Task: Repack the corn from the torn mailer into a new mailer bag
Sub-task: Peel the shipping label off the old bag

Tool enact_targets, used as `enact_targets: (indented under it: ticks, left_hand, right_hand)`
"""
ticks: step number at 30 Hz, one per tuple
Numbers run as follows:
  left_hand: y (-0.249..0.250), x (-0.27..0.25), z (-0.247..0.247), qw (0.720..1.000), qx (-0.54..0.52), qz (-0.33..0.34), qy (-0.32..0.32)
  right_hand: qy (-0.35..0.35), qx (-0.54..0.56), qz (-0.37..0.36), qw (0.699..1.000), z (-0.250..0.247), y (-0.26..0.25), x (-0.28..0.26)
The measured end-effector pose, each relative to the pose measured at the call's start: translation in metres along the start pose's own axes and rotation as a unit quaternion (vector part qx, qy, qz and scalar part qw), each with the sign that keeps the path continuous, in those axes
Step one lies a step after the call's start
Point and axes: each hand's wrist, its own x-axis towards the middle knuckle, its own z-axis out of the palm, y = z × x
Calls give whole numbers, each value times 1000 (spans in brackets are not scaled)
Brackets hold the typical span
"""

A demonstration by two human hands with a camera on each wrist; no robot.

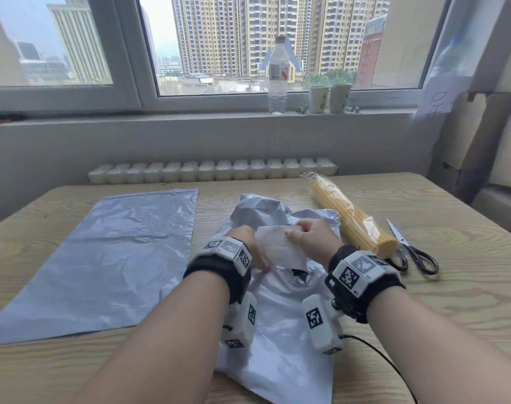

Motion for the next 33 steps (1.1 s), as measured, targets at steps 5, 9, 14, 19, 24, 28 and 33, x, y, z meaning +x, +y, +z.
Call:
enact_targets:
  ticks: [5, 9, 14, 19, 24, 28, 33]
  left_hand:
    - [-1, 2, 3, 1000, -5, -4, -9]
    - [0, 4, 3, 1000, 15, -9, -24]
    - [1, 6, 0, 998, 55, -14, -30]
    - [2, 7, -2, 996, 79, -21, -44]
    - [1, 7, 0, 995, 90, -17, -33]
    - [3, 4, -1, 995, 91, -13, -35]
    - [2, 2, -2, 996, 87, -8, -35]
  right_hand:
    - [16, -21, 14, 1000, 1, 5, 4]
    - [31, -26, 15, 999, 4, 7, 6]
    - [47, -35, 10, 998, 2, 9, 11]
    - [45, -36, 4, 998, 1, 7, 12]
    - [50, -34, 5, 998, -1, 5, 11]
    - [53, -36, 4, 998, -2, 4, 9]
    - [66, -34, 1, 997, -3, 5, 8]
